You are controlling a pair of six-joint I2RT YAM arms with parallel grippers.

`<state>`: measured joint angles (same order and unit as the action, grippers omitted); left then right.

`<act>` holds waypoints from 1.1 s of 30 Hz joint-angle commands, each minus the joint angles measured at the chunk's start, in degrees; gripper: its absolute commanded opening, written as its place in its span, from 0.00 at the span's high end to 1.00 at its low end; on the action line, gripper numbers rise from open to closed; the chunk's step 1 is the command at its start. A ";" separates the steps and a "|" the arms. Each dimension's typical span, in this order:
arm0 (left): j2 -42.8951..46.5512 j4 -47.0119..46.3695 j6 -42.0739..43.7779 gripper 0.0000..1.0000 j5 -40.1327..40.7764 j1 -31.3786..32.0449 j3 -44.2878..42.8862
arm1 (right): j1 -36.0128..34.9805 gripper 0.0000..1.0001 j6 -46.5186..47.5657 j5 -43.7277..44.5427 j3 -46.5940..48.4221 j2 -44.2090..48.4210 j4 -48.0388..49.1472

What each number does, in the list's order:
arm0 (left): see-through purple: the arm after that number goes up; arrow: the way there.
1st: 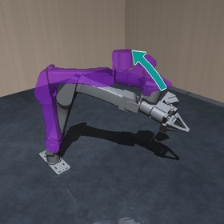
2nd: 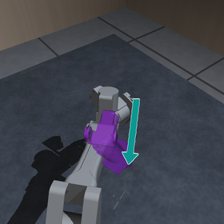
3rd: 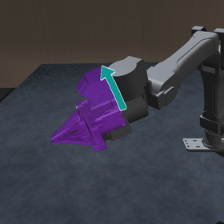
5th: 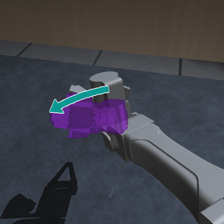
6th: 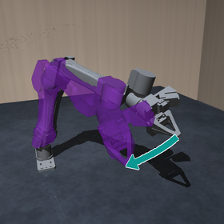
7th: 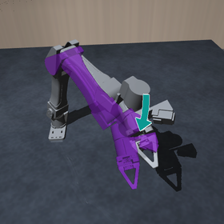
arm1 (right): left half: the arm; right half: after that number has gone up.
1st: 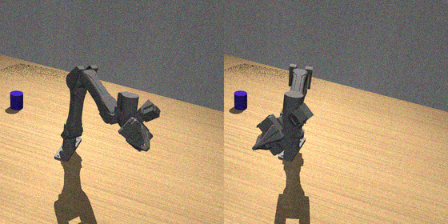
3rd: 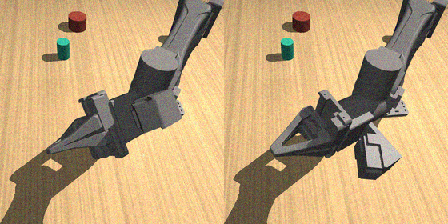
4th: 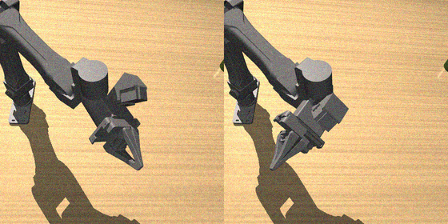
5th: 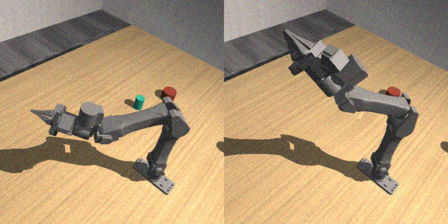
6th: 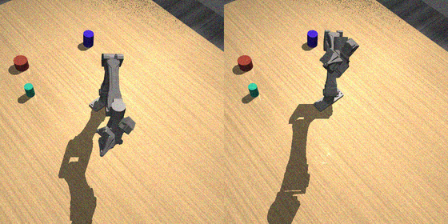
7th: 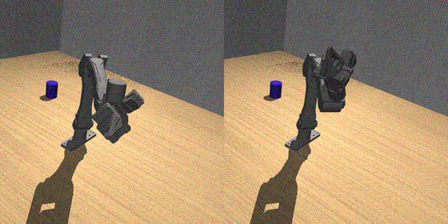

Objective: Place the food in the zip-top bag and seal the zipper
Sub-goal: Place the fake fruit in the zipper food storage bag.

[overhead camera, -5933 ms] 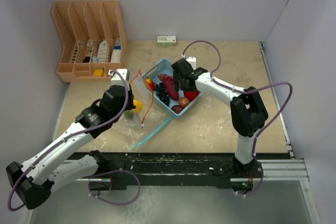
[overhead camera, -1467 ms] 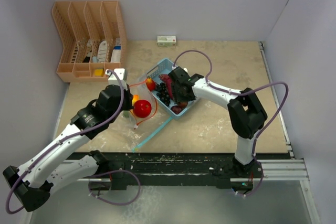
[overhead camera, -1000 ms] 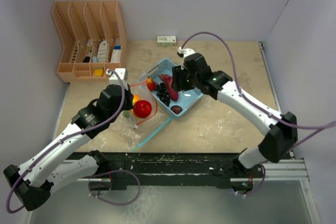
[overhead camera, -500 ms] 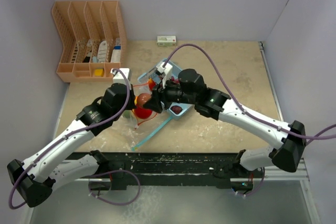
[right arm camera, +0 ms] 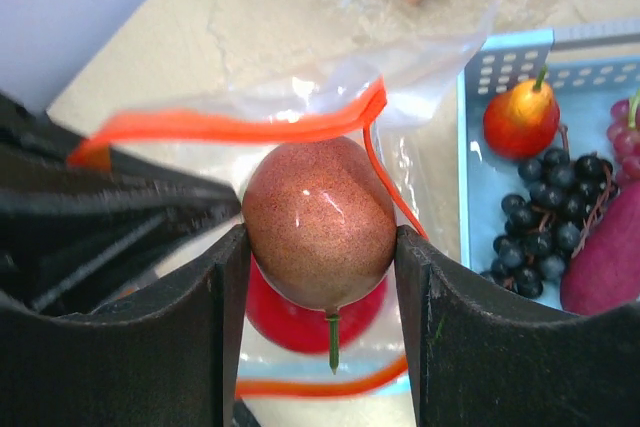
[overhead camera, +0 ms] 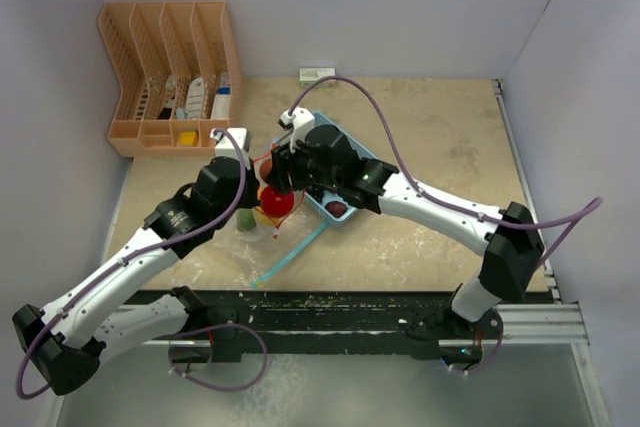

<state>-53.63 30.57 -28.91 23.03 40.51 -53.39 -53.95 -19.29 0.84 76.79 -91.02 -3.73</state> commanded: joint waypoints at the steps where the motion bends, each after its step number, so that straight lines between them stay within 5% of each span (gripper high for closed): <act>1: 0.36 -2.59 -0.34 1.00 -0.88 -0.01 -2.06 | -0.47 0.62 -3.55 4.59 5.28 -2.11 5.63; 9: 0.01 -3.62 -0.09 1.00 -0.81 -0.03 -1.45 | -2.46 0.16 -1.85 6.32 6.95 -1.97 1.64; 14: -0.71 -4.11 -0.10 1.00 -0.92 0.00 -1.26 | -2.55 0.01 -0.76 6.74 2.60 5.18 0.56; 25: -0.75 -4.07 -0.19 1.00 -0.88 0.00 -1.25 | -2.47 0.02 -4.22 12.76 -4.13 13.24 -7.21; 33: -0.87 -3.95 -0.19 1.00 -0.88 0.01 -1.28 | -2.47 0.08 -6.11 4.80 -10.39 14.17 -4.42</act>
<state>-54.65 29.63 -28.88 22.48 40.51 -53.36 -56.29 -23.86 9.87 67.46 -78.13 -10.24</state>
